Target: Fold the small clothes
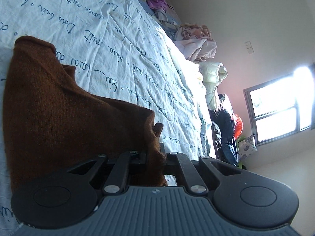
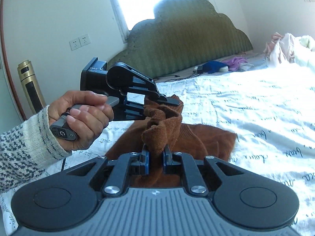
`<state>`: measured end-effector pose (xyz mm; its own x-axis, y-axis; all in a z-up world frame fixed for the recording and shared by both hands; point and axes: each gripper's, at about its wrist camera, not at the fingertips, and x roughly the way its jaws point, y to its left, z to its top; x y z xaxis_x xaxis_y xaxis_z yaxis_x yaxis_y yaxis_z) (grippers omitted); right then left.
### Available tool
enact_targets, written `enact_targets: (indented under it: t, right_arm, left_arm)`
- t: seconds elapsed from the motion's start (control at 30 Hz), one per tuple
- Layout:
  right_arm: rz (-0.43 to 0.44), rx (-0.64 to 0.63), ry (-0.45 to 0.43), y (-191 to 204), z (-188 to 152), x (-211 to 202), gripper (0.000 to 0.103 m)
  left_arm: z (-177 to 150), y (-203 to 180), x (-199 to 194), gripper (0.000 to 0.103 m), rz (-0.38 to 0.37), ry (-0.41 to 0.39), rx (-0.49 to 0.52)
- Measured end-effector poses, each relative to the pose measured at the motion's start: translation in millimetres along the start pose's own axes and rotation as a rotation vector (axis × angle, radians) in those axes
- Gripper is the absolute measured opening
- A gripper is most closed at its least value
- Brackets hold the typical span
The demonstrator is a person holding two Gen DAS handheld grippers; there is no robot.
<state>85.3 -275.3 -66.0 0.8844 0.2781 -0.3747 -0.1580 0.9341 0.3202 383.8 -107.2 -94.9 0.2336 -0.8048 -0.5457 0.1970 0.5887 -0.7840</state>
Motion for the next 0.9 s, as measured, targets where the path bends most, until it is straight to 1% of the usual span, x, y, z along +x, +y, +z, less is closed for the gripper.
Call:
enact_targets:
  t: [0.13, 0.2, 0.3, 0.33, 0.37, 0.4, 0.43, 0.47, 0.5, 0.53, 0.57, 0.6, 0.63, 0.73, 0.8, 0.87, 0.9]
  right_arm:
    - [-0.011, 0.076, 0.027, -27.8, -14.2, -3.4, 0.011]
    - [-0.019, 0.094, 0.034, -36.5, -20.3, -4.7, 0.011]
    - [-0.025, 0.123, 0.047, -46.7, -28.7, -5.7, 0.012]
    - [-0.029, 0.153, 0.055, -52.0, -31.6, -3.7, 0.015]
    - [-0.029, 0.173, 0.075, -58.0, -35.1, -0.5, 0.016]
    - [-0.026, 0.177, 0.099, -60.9, -36.6, 3.5, 0.02]
    - [-0.025, 0.18, 0.124, -61.0, -37.1, 8.2, 0.039]
    - [-0.033, 0.191, 0.133, -62.5, -38.2, 9.6, 0.053]
    - [-0.029, 0.191, 0.13, -63.2, -38.4, 8.9, 0.08]
    - [-0.015, 0.186, 0.122, -63.3, -38.2, 7.1, 0.092]
    - [-0.015, 0.184, 0.109, -62.7, -37.2, 4.8, 0.092]
    - [-0.02, 0.179, 0.103, -63.4, -36.0, 2.9, 0.092]
    - [-0.019, 0.166, 0.1, -64.7, -35.1, 1.4, 0.092]
    - [-0.027, 0.166, 0.085, -68.7, -34.8, -6.0, 0.092]
    - [-0.015, 0.166, 0.078, -73.7, -34.5, -8.6, 0.091]
    - [-0.016, 0.173, 0.095, -77.2, -33.9, -5.4, 0.091]
    - [-0.017, 0.182, 0.101, -77.7, -34.1, -4.4, 0.089]
  left_arm:
    - [-6.7, -5.7, 32.9, 0.008, 0.044, 0.05, 0.027]
    - [-8.5, -6.5, 41.8, 0.008, 0.051, 0.066, 0.03]
    - [-10.7, -12.5, 54.5, 0.009, 0.095, 0.086, 0.049]
    - [-10.3, -14.7, 58.7, 0.009, 0.105, 0.093, 0.073]
    - [-10.5, -15.6, 60.9, 0.01, 0.124, 0.096, 0.088]
    - [-10.3, -14.1, 61.4, 0.011, 0.142, 0.096, 0.078]
    - [-9.2, -11.7, 60.2, 0.015, 0.146, 0.096, 0.067]
    - [-8.2, -10.1, 57.5, 0.018, 0.146, 0.092, 0.07]
    - [-7.5, -9.2, 53.2, 0.027, 0.152, 0.08, 0.076]
    - [-7.2, -9.6, 45.0, 0.035, 0.163, 0.062, 0.084]
    - [-7.2, -9.5, 38.6, 0.04, 0.162, 0.052, 0.091]
    - [-7.7, -11.8, 29.2, 0.053, 0.154, 0.047, 0.1]
    - [-9.2, -15.9, 17.6, 0.063, 0.13, 0.034, 0.114]
    - [-16.1, -30.3, -11.7, 0.071, 0.083, -0.009, 0.172]
    - [-21.3, -38.7, -20.3, 0.076, 0.081, -0.015, 0.2]
    - [-29.8, -43.5, -22.3, 0.077, 0.079, 0.012, 0.231]
    - [-36.1, -43.5, -22.7, 0.077, 0.09, 0.023, 0.241]
